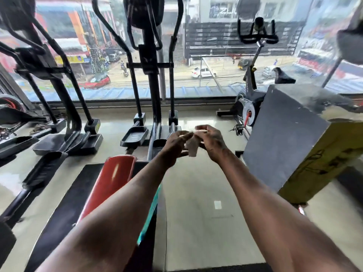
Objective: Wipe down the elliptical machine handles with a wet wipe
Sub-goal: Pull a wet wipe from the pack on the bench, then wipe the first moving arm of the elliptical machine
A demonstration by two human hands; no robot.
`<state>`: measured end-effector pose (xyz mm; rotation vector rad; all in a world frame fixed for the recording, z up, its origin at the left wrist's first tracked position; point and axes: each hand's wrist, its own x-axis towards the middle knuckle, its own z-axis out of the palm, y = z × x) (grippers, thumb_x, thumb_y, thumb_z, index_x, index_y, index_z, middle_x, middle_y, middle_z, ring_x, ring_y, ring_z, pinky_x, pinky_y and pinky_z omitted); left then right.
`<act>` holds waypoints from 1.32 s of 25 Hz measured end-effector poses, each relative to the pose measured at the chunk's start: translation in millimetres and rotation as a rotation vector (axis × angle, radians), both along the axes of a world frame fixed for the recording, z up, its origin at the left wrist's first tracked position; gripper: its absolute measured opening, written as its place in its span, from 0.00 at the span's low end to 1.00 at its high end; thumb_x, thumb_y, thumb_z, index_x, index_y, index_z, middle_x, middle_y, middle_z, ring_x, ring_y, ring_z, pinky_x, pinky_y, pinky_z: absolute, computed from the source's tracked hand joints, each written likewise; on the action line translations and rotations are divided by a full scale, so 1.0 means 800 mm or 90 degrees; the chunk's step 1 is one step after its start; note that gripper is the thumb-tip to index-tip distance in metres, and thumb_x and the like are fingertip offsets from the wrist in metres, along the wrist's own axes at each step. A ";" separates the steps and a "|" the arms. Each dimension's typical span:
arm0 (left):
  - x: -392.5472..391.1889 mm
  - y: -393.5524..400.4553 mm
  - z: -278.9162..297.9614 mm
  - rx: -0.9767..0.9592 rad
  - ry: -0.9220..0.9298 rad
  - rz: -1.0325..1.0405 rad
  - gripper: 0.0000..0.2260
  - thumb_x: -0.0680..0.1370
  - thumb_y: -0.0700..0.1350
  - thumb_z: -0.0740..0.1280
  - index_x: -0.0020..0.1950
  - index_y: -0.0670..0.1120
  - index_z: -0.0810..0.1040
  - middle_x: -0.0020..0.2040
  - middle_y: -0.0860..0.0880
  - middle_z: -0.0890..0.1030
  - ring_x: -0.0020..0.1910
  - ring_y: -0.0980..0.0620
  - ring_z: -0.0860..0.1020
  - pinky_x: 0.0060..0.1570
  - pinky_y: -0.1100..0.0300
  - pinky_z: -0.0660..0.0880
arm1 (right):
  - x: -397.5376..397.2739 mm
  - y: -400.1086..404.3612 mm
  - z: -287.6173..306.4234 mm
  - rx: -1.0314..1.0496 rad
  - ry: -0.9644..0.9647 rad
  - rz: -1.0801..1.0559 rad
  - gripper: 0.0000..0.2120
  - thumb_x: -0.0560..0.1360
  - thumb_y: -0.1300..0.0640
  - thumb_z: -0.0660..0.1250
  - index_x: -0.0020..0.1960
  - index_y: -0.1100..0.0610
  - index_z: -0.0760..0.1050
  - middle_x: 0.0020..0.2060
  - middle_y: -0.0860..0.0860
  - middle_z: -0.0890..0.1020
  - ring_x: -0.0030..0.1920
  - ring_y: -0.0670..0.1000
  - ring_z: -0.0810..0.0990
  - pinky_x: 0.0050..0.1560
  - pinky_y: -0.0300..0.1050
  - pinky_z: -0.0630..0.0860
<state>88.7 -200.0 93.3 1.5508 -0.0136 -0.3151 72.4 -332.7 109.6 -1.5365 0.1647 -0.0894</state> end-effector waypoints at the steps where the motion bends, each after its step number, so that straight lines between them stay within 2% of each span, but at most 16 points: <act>1: 0.011 -0.033 0.007 0.000 0.000 -0.003 0.11 0.78 0.50 0.68 0.56 0.45 0.76 0.45 0.47 0.82 0.40 0.52 0.80 0.37 0.62 0.77 | 0.015 -0.033 0.010 -0.005 -0.024 -0.001 0.09 0.74 0.66 0.67 0.47 0.53 0.79 0.43 0.55 0.81 0.42 0.52 0.80 0.46 0.48 0.79; 6: 0.057 -0.160 0.044 -0.043 -0.045 0.060 0.03 0.79 0.44 0.68 0.48 0.44 0.76 0.32 0.51 0.78 0.31 0.54 0.74 0.31 0.64 0.71 | 0.062 -0.163 0.054 0.004 -0.049 0.053 0.10 0.73 0.68 0.68 0.49 0.55 0.78 0.44 0.56 0.81 0.38 0.51 0.78 0.39 0.42 0.75; 10: 0.107 -0.210 0.082 -0.091 -0.061 0.091 0.06 0.80 0.42 0.65 0.43 0.47 0.76 0.32 0.55 0.80 0.31 0.57 0.78 0.37 0.62 0.75 | 0.111 -0.214 0.092 -0.045 -0.083 0.014 0.09 0.71 0.68 0.70 0.41 0.55 0.77 0.35 0.52 0.79 0.30 0.48 0.75 0.29 0.36 0.71; 12: 0.137 -0.217 0.099 -0.123 -0.074 0.108 0.06 0.79 0.41 0.65 0.43 0.48 0.76 0.34 0.53 0.80 0.34 0.55 0.79 0.34 0.64 0.76 | 0.143 -0.220 0.106 -0.046 -0.077 0.014 0.10 0.71 0.70 0.68 0.39 0.56 0.76 0.32 0.52 0.78 0.28 0.47 0.74 0.24 0.33 0.69; 14: 0.172 -0.217 0.109 -0.154 -0.078 0.152 0.05 0.79 0.40 0.65 0.44 0.47 0.77 0.38 0.49 0.80 0.36 0.52 0.78 0.30 0.64 0.76 | 0.180 -0.222 0.115 -0.155 -0.118 -0.025 0.06 0.72 0.66 0.70 0.41 0.55 0.77 0.34 0.51 0.78 0.32 0.48 0.74 0.29 0.34 0.70; 16: 0.212 -0.218 0.116 -0.174 -0.085 0.188 0.04 0.79 0.40 0.65 0.46 0.46 0.77 0.42 0.46 0.79 0.41 0.49 0.78 0.30 0.61 0.77 | 0.220 -0.222 0.120 -0.367 -0.242 -0.134 0.06 0.70 0.61 0.73 0.45 0.55 0.79 0.40 0.51 0.78 0.38 0.48 0.75 0.39 0.38 0.71; 17: 0.235 -0.220 0.118 -0.174 -0.085 0.197 0.02 0.79 0.41 0.66 0.47 0.45 0.77 0.43 0.46 0.80 0.42 0.48 0.78 0.33 0.59 0.78 | 0.242 -0.221 0.124 -0.436 -0.318 -0.145 0.06 0.69 0.61 0.73 0.46 0.55 0.80 0.42 0.51 0.79 0.39 0.48 0.76 0.42 0.39 0.71; 19: 0.288 -0.227 0.130 -0.167 -0.087 0.188 0.02 0.78 0.42 0.67 0.47 0.46 0.79 0.41 0.47 0.81 0.41 0.48 0.78 0.36 0.59 0.76 | 0.292 -0.219 0.135 -0.524 -0.402 -0.061 0.09 0.69 0.59 0.74 0.48 0.54 0.81 0.47 0.52 0.82 0.41 0.48 0.78 0.46 0.41 0.75; 22: 0.380 -0.240 0.158 -0.217 -0.109 0.164 0.03 0.78 0.43 0.67 0.45 0.47 0.80 0.36 0.49 0.82 0.37 0.51 0.80 0.35 0.61 0.77 | 0.392 -0.223 0.148 -0.607 -0.388 0.016 0.19 0.68 0.56 0.76 0.58 0.54 0.79 0.53 0.55 0.82 0.50 0.54 0.81 0.50 0.46 0.77; 25: 0.497 -0.243 0.192 -0.196 -0.190 0.174 0.08 0.79 0.48 0.66 0.42 0.48 0.80 0.34 0.51 0.82 0.32 0.54 0.78 0.34 0.63 0.73 | 0.512 -0.229 0.170 -0.547 -0.365 -0.022 0.08 0.71 0.52 0.73 0.48 0.54 0.81 0.40 0.52 0.84 0.44 0.54 0.82 0.43 0.47 0.75; 27: 0.569 -0.242 0.211 -0.157 -0.222 0.211 0.09 0.79 0.49 0.66 0.41 0.48 0.80 0.35 0.51 0.81 0.32 0.54 0.76 0.34 0.63 0.69 | 0.583 -0.226 0.194 -0.515 -0.361 -0.033 0.11 0.74 0.49 0.69 0.42 0.57 0.80 0.34 0.54 0.82 0.40 0.56 0.81 0.41 0.50 0.77; 31: 0.688 -0.246 0.249 -0.117 -0.241 0.205 0.07 0.78 0.50 0.67 0.42 0.49 0.79 0.38 0.49 0.80 0.36 0.51 0.77 0.39 0.60 0.71 | 0.713 -0.229 0.239 -0.417 -0.406 -0.089 0.06 0.74 0.52 0.68 0.46 0.55 0.78 0.39 0.55 0.84 0.42 0.58 0.82 0.42 0.53 0.78; 33: 0.753 -0.249 0.265 -0.083 -0.277 0.197 0.06 0.79 0.48 0.66 0.43 0.48 0.78 0.38 0.49 0.79 0.33 0.52 0.76 0.35 0.62 0.71 | 0.787 -0.237 0.256 -0.367 -0.408 -0.095 0.05 0.73 0.54 0.68 0.45 0.55 0.77 0.38 0.55 0.84 0.40 0.58 0.82 0.39 0.53 0.79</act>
